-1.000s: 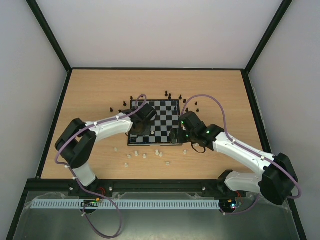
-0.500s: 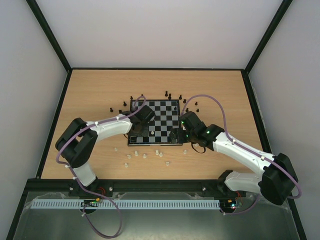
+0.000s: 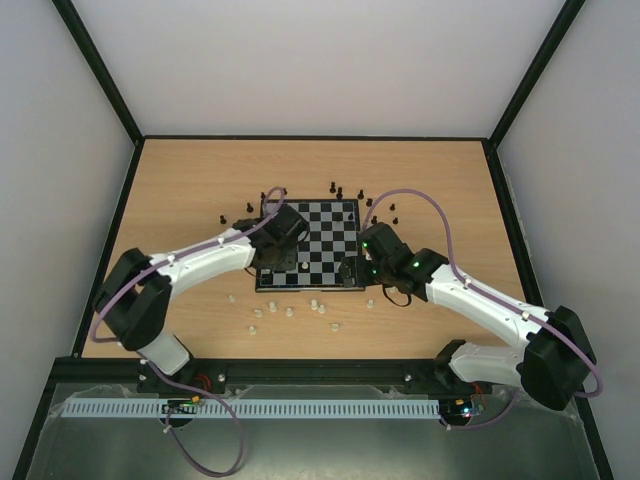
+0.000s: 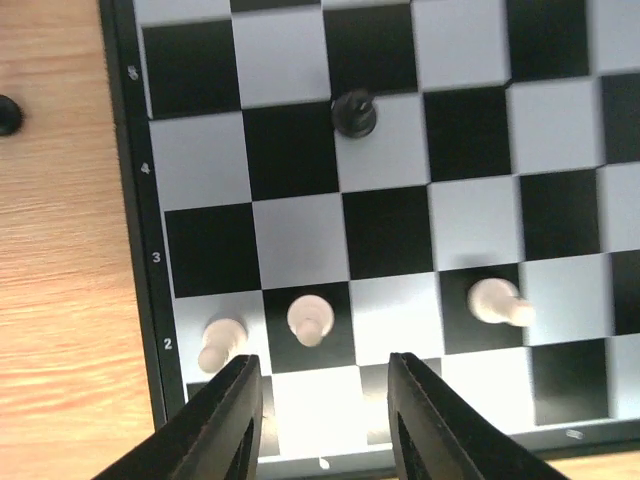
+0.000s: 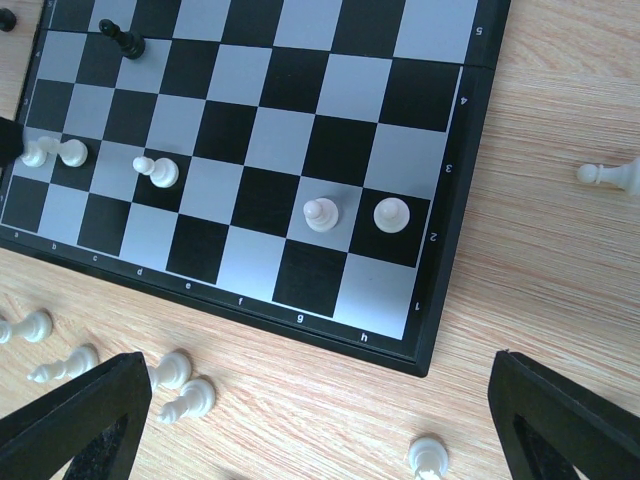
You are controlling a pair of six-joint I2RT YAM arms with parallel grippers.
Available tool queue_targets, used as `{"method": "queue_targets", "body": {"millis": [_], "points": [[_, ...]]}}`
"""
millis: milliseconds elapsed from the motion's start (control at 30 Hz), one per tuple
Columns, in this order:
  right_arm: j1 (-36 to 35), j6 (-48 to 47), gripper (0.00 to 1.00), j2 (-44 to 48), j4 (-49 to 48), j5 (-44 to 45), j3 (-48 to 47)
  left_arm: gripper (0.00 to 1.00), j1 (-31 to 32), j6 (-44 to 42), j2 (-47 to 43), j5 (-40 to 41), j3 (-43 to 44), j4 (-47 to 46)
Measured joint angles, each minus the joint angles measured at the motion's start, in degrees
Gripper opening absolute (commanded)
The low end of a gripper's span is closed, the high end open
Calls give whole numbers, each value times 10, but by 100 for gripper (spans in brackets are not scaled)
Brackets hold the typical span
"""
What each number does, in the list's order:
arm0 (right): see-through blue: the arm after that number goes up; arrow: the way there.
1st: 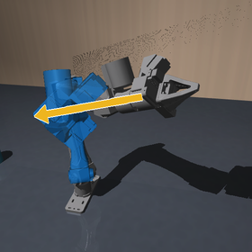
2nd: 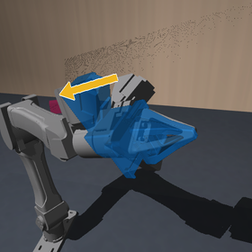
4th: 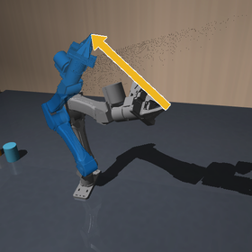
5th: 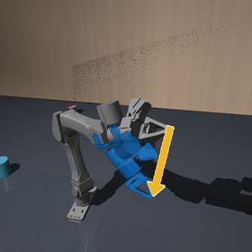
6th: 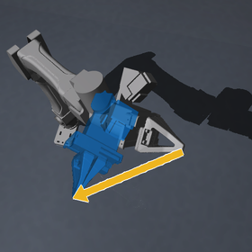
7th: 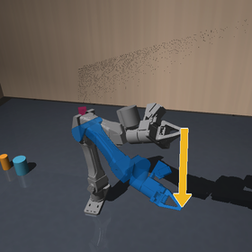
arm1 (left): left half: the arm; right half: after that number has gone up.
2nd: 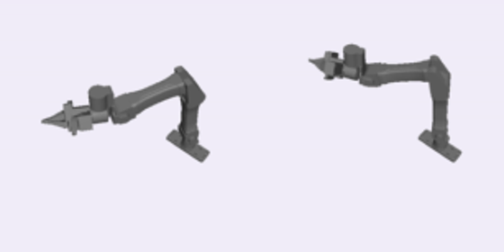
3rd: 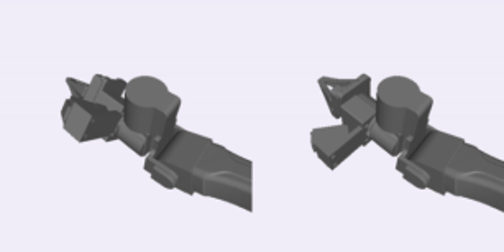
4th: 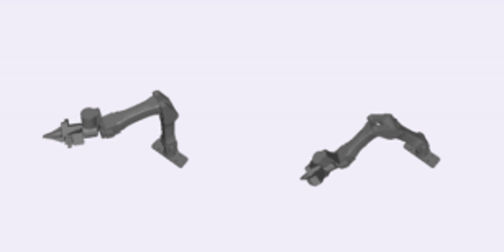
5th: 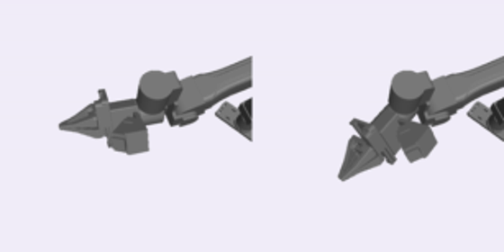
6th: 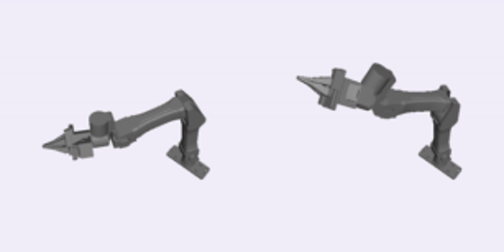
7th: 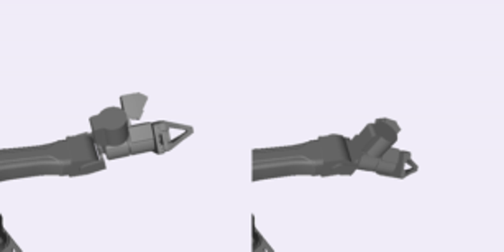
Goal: Set up the chess pieces on the board
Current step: Pick up the chess piece at the center of the board.
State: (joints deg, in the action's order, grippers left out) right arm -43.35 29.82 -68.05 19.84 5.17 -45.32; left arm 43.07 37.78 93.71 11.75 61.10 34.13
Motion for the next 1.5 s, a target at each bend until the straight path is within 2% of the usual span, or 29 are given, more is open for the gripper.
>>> {"method": "queue_targets", "body": {"millis": [200,367,467,567,667,967,1167,1233,1500], "points": [[0,0,94,0,0,-3,0,51,12,19,-93,26,-1,31],[0,0,94,0,0,-10,1,56,-1,53,-181,45,-95,47],[0,0,94,-2,0,-16,2,56,-14,76,-208,49,-148,63],[0,0,93,-2,0,-23,2,63,-24,102,-221,57,-167,75],[0,0,93,-2,-1,-30,3,63,-35,124,-231,68,-173,75],[0,-1,93,-2,-5,-50,12,57,-87,162,-235,62,-246,38],[0,-2,93,0,-9,-63,15,39,-87,177,-235,55,-262,30],[0,-3,93,2,-10,-65,17,37,-87,178,-235,51,-263,24],[0,-3,93,6,-14,-71,19,36,-85,178,-216,38,-269,9]]}}
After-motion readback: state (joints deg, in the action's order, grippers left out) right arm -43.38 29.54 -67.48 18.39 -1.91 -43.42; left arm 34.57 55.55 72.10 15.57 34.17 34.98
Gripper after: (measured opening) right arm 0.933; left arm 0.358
